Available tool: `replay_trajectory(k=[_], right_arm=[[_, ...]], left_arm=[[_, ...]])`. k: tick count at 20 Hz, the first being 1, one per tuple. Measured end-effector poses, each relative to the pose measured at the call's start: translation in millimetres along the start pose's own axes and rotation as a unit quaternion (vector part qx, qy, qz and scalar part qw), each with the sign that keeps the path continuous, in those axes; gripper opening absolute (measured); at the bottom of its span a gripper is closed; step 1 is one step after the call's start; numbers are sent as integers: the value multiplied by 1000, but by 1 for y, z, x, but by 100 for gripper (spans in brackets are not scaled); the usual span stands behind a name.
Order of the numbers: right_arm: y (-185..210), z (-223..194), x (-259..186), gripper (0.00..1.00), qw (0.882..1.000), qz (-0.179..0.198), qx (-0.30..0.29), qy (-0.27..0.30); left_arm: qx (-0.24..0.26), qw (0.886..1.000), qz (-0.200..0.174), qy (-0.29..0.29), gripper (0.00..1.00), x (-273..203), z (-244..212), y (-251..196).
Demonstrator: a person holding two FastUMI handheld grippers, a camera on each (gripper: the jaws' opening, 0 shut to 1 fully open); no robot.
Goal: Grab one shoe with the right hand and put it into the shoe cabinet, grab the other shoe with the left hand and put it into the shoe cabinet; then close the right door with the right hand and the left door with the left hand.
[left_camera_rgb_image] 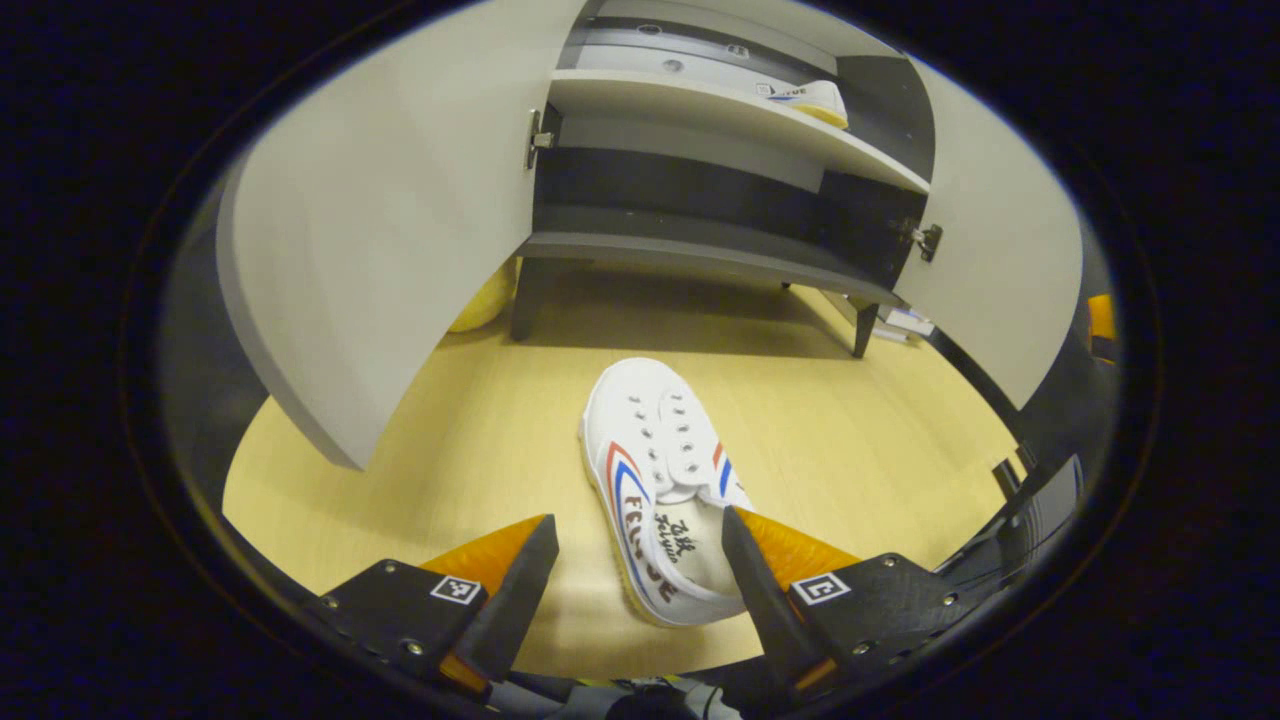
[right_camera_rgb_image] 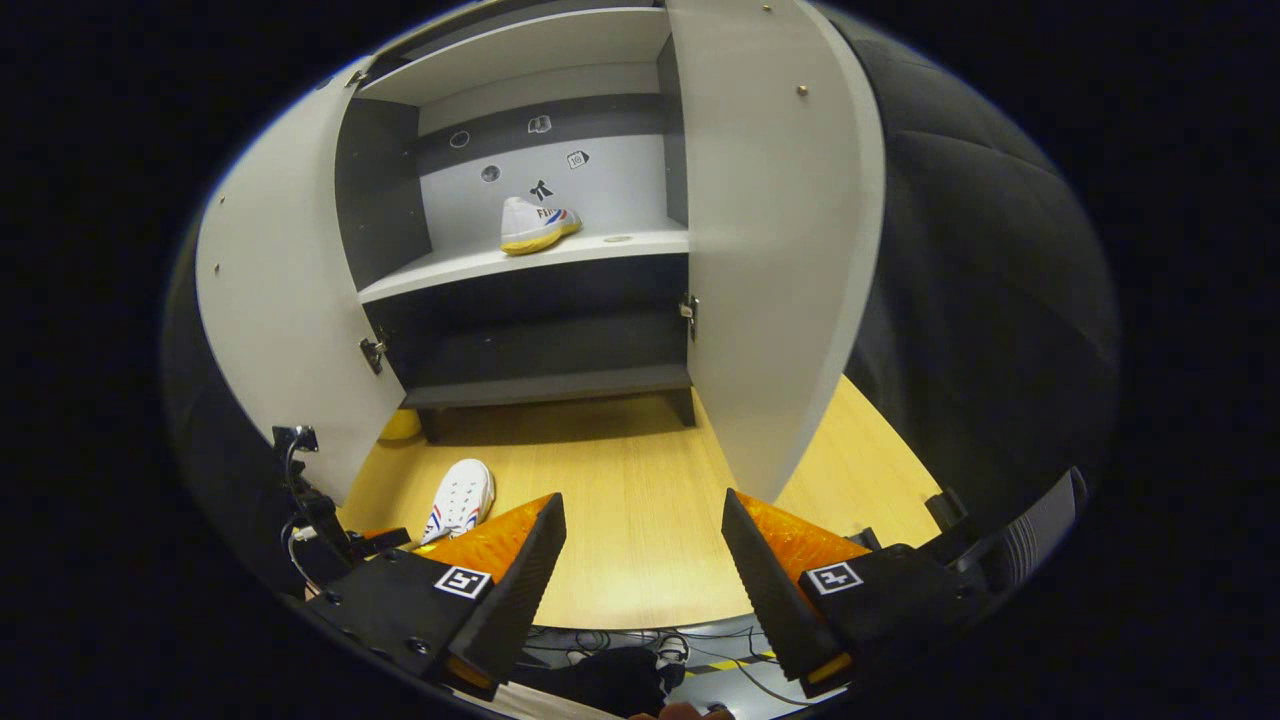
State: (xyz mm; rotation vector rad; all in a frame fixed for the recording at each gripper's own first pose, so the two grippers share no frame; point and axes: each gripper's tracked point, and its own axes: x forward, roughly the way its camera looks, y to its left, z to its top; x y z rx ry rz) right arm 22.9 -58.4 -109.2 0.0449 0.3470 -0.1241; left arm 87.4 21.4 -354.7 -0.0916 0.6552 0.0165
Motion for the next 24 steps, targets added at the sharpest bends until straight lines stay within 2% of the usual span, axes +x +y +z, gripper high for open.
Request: replay_trajectory(k=[6, 7, 8, 9, 12, 13, 15, 16, 17, 18, 19, 20, 21, 24], right_arm=[[-47, -24, -12, 99, 998, -51, 23, 16], [-57, -27, -15, 94, 998, -63, 28, 16], [-67, -29, -19, 99, 996, -74, 34, 18], [-79, -29, -25, 99, 995, -90, 39, 14], [-106, -15, -38, 99, 991, -126, 39, -18], [-114, -10, -40, 99, 990, -133, 47, -26], [-131, -4, -40, 99, 987, -143, 69, -28], [-140, 0, -40, 95, 985, -149, 77, -29], [-151, 5, -41, 100, 984, -158, 80, -33], [-163, 14, -43, 100, 981, -170, 78, -44], [-173, 22, -45, 100, 980, -178, 75, -55], [-181, 29, -45, 99, 978, -182, 74, -65], [-188, 35, -45, 99, 977, -184, 76, -73], [-210, 43, -35, 99, 975, -184, 89, -82]], left_arm=[[6, 1000, 9, 20, 94, 27, 4, 5], [9, 1000, 13, 23, 94, 30, 5, 6], [13, 999, 19, 25, 80, 35, 6, 9], [17, 999, 12, 34, 65, 40, 3, 6], [25, 998, 6, 49, 66, 44, -3, 5], [13, 998, -11, 63, 66, 45, -11, -2], [5, 997, 1, 72, 46, 44, -10, -2], [12, 997, 9, 81, 46, 42, -8, -1], [19, 996, 17, 91, 40, 44, -8, -2], [29, 995, 32, 90, 40, 42, -4, 2], [32, 994, 48, 91, 24, 43, -2, 5], [28, 993, 61, 100, 16, 43, -4, 7], [27, 992, 68, 104, 4, 43, -5, 5], [25, 991, 74, 105, 4, 43, -1, 6]])
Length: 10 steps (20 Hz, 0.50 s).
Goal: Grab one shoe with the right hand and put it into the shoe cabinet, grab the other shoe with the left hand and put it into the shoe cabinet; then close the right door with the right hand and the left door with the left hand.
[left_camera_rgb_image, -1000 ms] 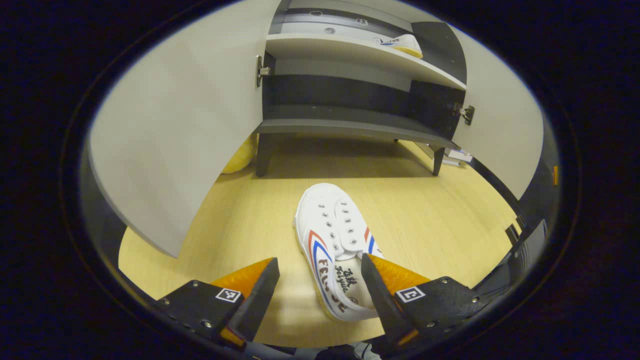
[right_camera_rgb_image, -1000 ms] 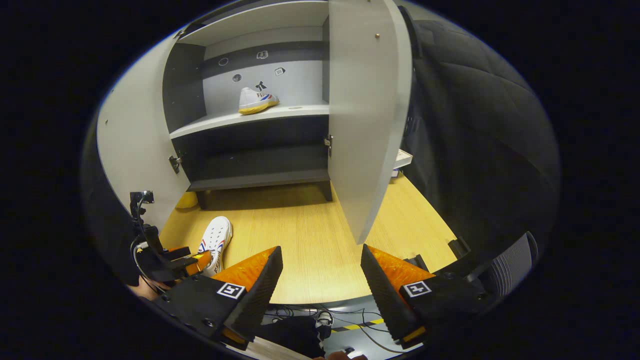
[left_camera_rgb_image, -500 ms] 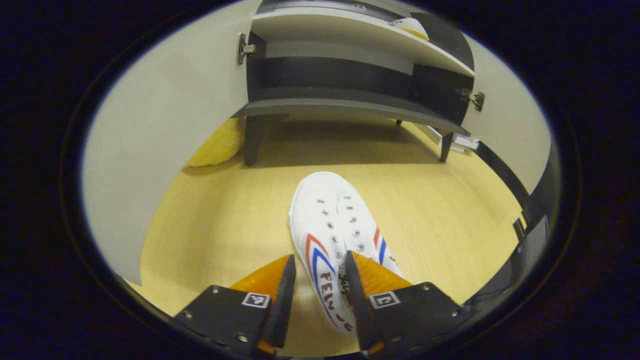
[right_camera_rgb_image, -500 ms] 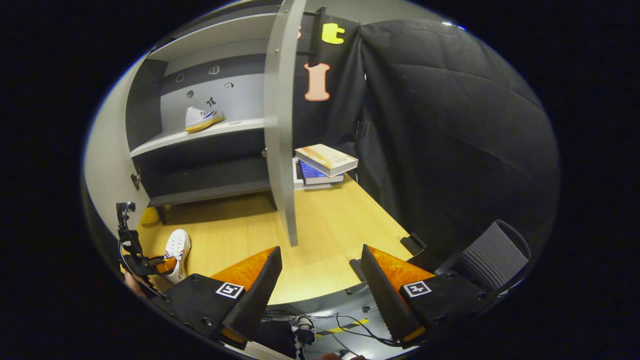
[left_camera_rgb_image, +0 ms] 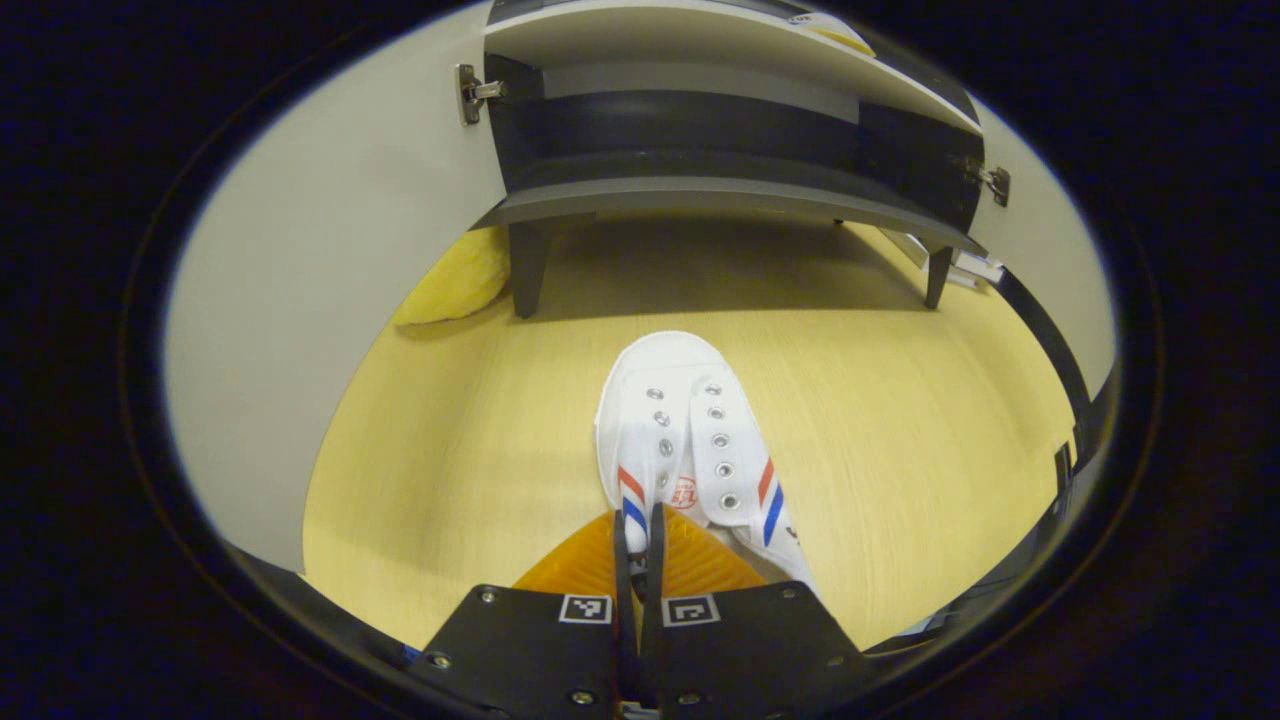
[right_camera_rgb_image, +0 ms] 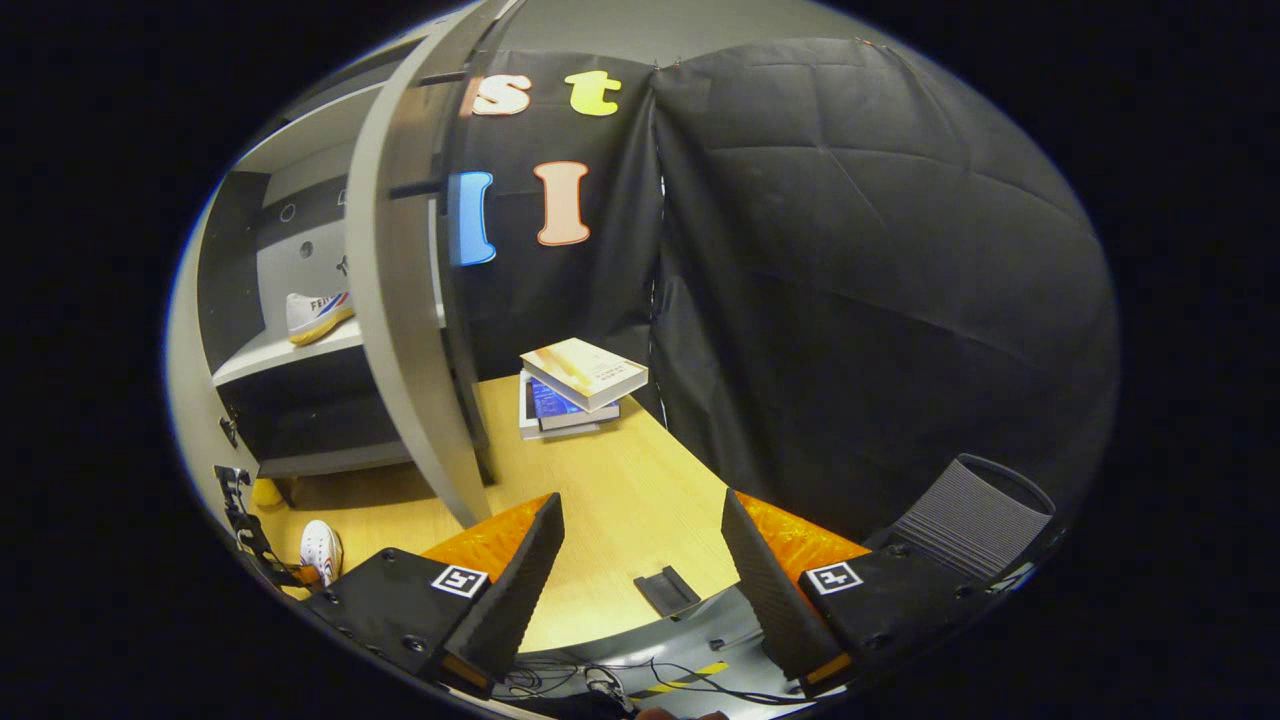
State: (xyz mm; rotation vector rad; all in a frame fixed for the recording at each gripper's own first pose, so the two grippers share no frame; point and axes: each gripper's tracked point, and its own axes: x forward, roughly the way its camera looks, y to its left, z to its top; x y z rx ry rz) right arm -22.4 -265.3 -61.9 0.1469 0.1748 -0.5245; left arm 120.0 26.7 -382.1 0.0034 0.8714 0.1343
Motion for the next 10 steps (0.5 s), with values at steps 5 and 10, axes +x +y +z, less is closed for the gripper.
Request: replay_trajectory(k=[5, 10], right_arm=[[-23, 19, 38, 99, 999, 12, -8, -33], [-29, 41, 77, 99, 997, 21, -5, -76]], left_arm=[[-48, 999, 9, -23, 3, -6, 17, -6], [-81, 995, 8, -61, 3, -22, 38, -16]])
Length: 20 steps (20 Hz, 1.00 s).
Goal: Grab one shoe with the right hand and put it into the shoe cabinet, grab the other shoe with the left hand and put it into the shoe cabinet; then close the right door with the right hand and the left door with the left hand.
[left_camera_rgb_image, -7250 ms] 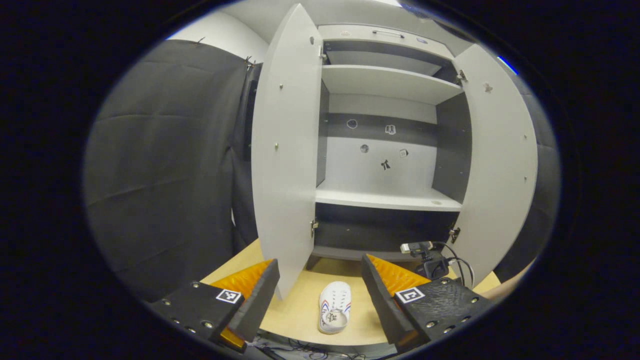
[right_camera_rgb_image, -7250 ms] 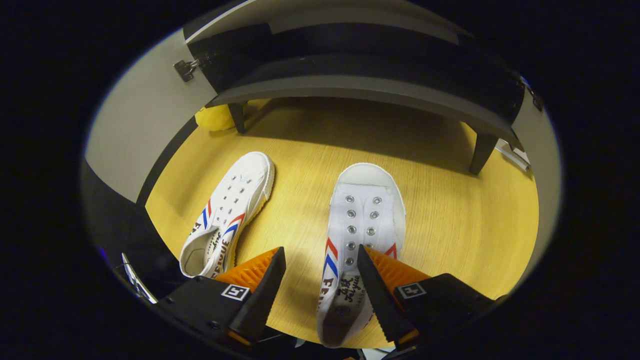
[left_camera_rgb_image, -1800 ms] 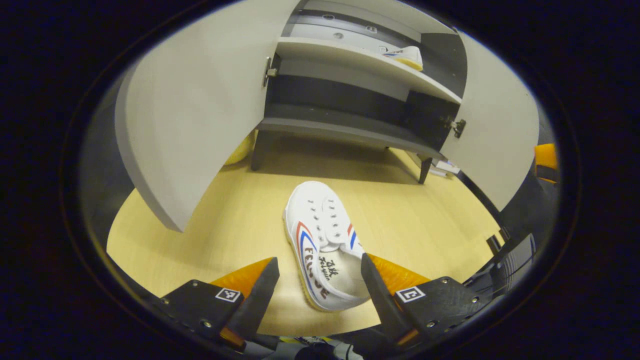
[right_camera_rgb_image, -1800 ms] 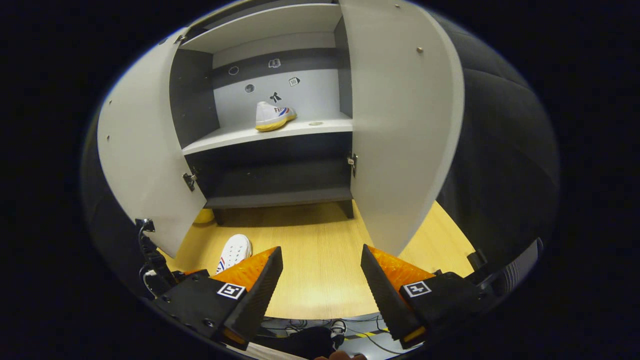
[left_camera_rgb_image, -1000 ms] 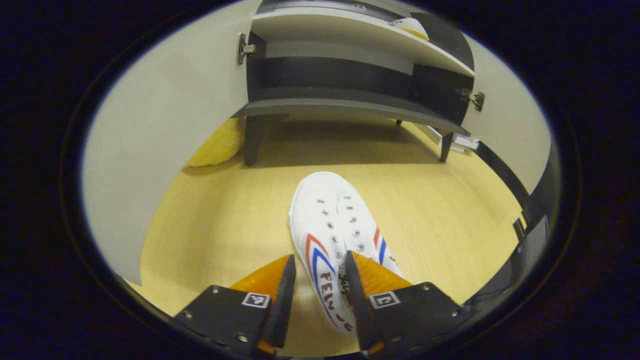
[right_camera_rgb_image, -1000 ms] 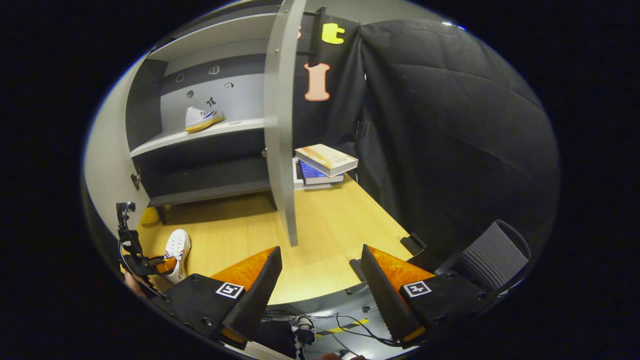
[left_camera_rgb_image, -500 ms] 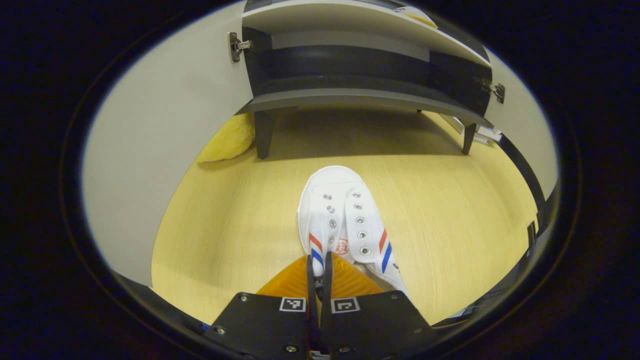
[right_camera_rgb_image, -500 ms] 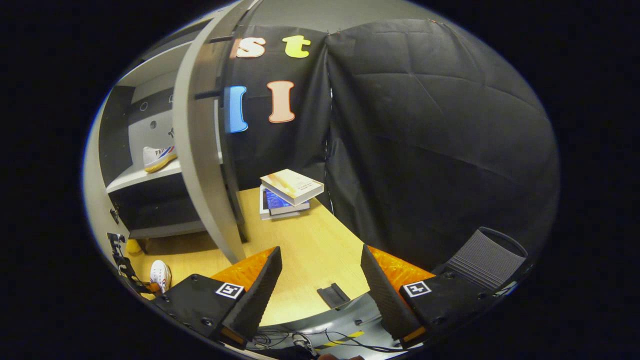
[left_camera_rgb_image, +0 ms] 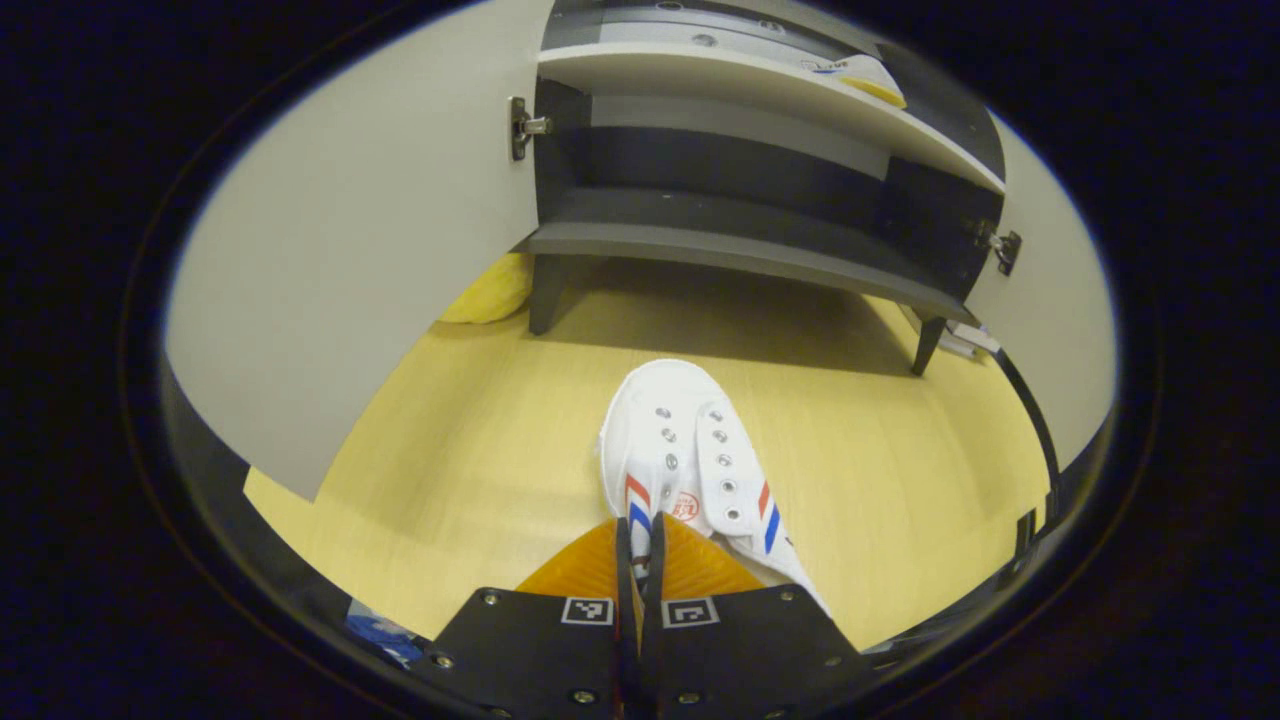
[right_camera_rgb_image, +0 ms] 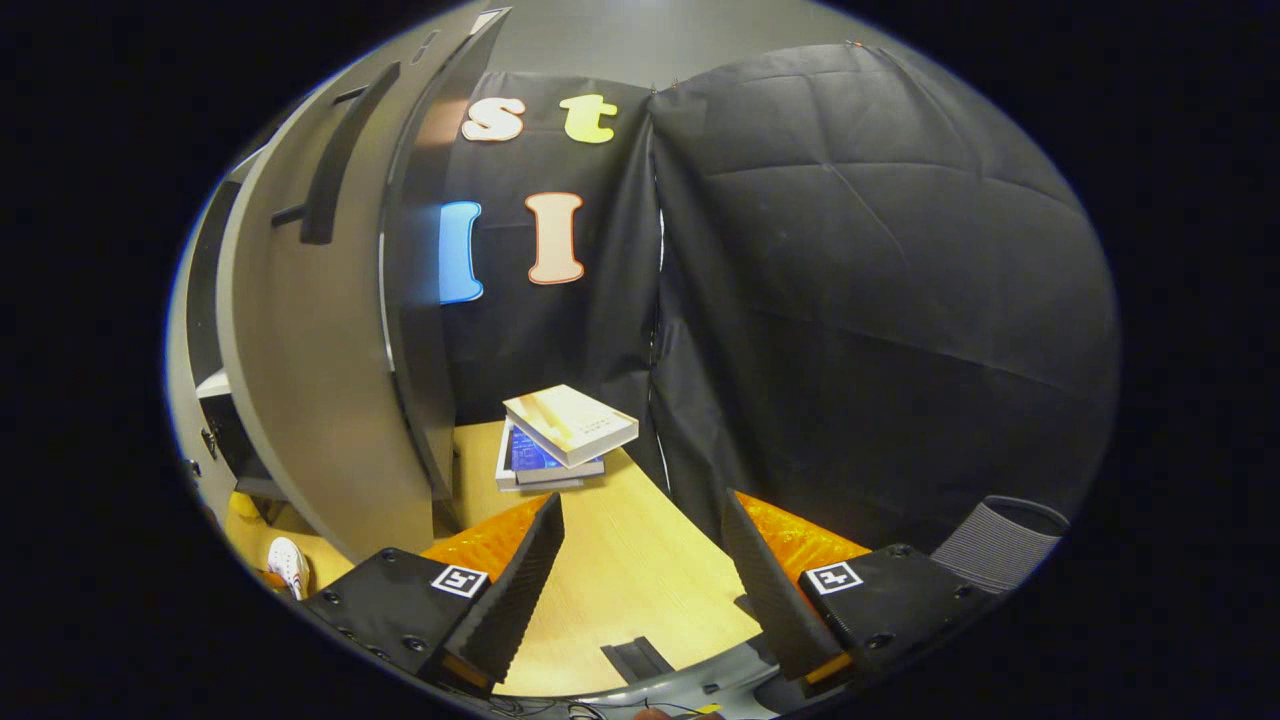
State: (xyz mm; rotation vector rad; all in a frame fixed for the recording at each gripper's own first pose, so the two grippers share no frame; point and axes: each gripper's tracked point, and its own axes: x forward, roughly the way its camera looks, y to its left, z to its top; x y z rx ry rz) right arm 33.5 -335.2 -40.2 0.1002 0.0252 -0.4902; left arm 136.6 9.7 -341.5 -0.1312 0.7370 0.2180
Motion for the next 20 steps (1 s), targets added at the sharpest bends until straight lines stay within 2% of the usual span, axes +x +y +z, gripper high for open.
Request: replay_trajectory(k=[1, 2, 3, 5, 6, 7, 10, 11, 12, 13, 16, 17, 18, 19, 20], right_arm=[[-3, 6, 7, 94, 1000, 1, 2, -5], [-6, 11, 12, 99, 1000, 0, 2, -12], [-10, 14, 16, 99, 1000, -2, 0, -18], [-15, 22, 23, 99, 1000, -8, -4, -28], [-15, 25, 26, 94, 999, -8, -3, -31], [-15, 28, 30, 99, 999, -6, 1, -33], [-14, 32, 37, 99, 999, 2, 0, -38], [-15, 32, 39, 94, 999, 3, -2, -39], [-14, 31, 41, 94, 999, 6, -4, -38], [-13, 30, 42, 99, 999, 10, -5, -37], [-18, 24, 47, 99, 999, 7, -3, -34], [-17, 22, 48, 94, 1000, 7, 4, -30], [-15, 20, 50, 99, 1000, 10, 13, -24], [-15, 16, 51, 99, 1000, 12, 17, -19], [-18, 16, 51, 99, 1000, 8, 16, -17]], left_arm=[[-2, 1000, -2, -11, 3, -6, 9, 1], [-2, 1000, -3, -25, 3, -13, 23, 3], [-1, 999, -3, -41, 3, -24, 29, 4], [-8, 998, -1, -70, 3, -35, 40, 6], [-13, 996, -3, -83, 2, -40, 44, 7], [-15, 995, -5, -97, 2, -35, 40, 8], [16, 989, -8, -144, 2, -31, 41, 6], [20, 987, -12, -159, 2, -32, 42, 5], [17, 985, -16, -171, 1, -32, 43, 5], [10, 983, -18, -185, 1, -32, 43, 5], [15, 975, -25, -221, 2, -33, 46, 4], [27, 971, -29, -236, 2, -33, 46, 4], [33, 969, -31, -243, 2, -31, 46, 4], [32, 968, -36, -248, 0, -34, 49, 3], [28, 966, -42, -252, 4, -35, 49, 2]])
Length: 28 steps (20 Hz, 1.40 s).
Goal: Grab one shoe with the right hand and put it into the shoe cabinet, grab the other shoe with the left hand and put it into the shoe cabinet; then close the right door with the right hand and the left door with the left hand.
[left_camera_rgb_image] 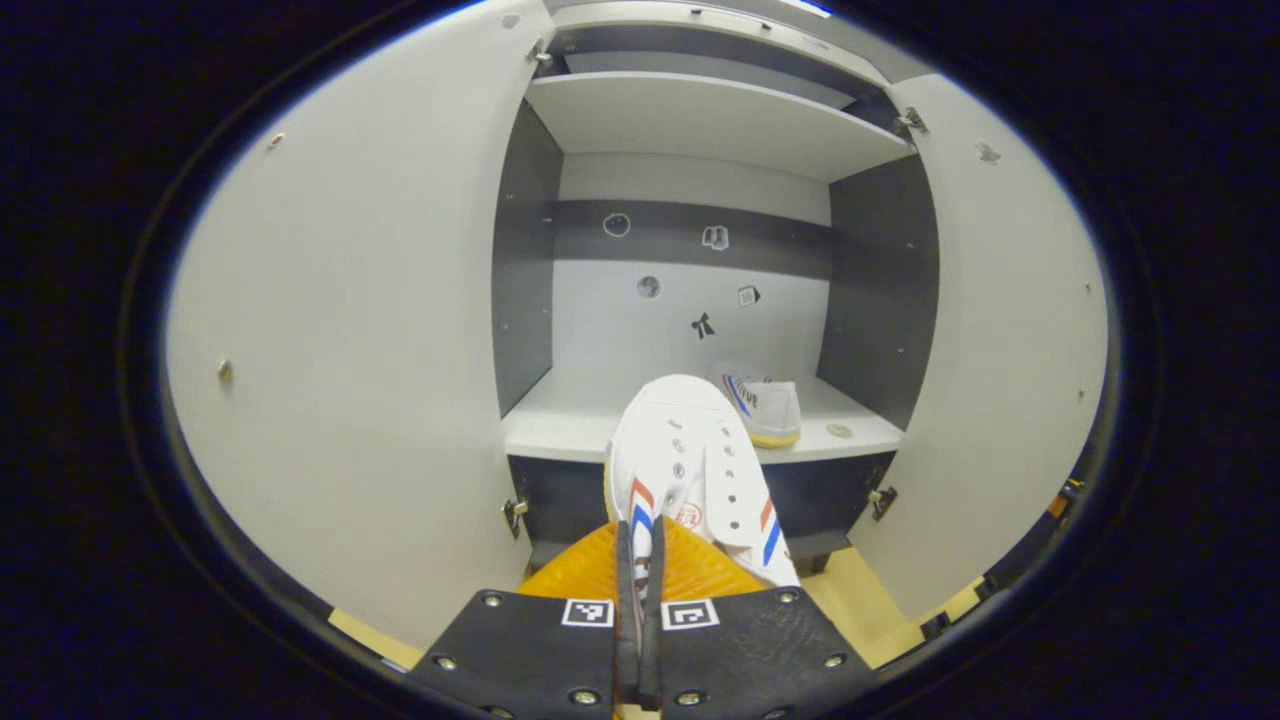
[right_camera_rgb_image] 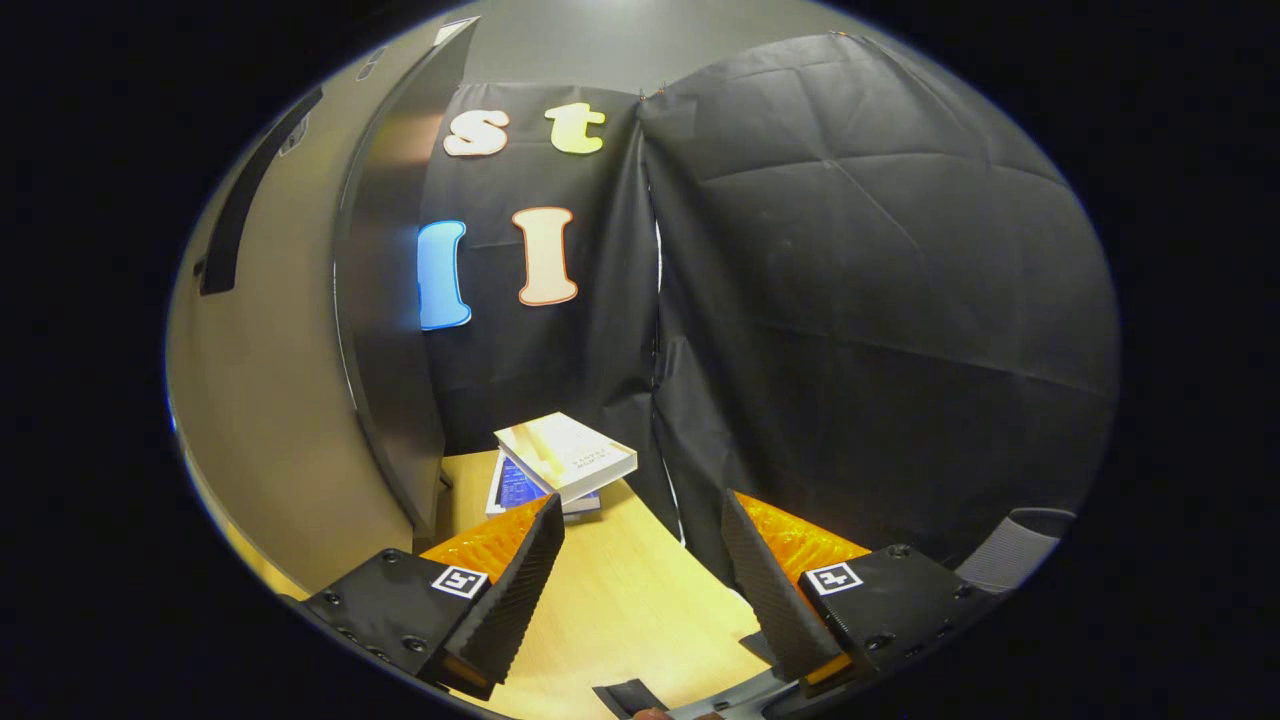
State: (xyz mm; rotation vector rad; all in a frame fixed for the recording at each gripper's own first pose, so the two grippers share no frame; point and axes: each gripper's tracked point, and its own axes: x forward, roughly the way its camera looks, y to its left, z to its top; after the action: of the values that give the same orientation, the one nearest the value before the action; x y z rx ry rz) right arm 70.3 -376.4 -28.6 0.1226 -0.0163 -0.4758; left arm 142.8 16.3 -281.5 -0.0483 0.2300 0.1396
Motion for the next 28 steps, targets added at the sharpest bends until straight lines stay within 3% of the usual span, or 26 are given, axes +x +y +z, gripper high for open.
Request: replay_trajectory(k=[2, 3, 12, 15, 21, 28], right_arm=[[-10, 4, 0, 94, 1000, -10, 1, -3], [-12, 5, 0, 99, 1000, -12, 4, -3], [-23, 4, -10, 98, 999, -33, 15, 0], [-14, -3, -15, 98, 999, -21, 36, 10], [-41, 12, -10, 98, 997, -52, 57, -5], [-60, 3, -10, 98, 993, -80, 83, 8]], left_arm=[[-13, 1000, -4, -9, 1, -5, 2, 0], [-14, 1000, -4, -15, 0, -5, 2, 0], [-11, 999, 7, -46, 0, -6, 3, 0], [-7, 999, 16, -36, 1, -8, 5, 0], [3, 1000, 4, -12, 2, -7, 7, 0], [-9, 999, 21, 25, 0, -6, 5, -1]])
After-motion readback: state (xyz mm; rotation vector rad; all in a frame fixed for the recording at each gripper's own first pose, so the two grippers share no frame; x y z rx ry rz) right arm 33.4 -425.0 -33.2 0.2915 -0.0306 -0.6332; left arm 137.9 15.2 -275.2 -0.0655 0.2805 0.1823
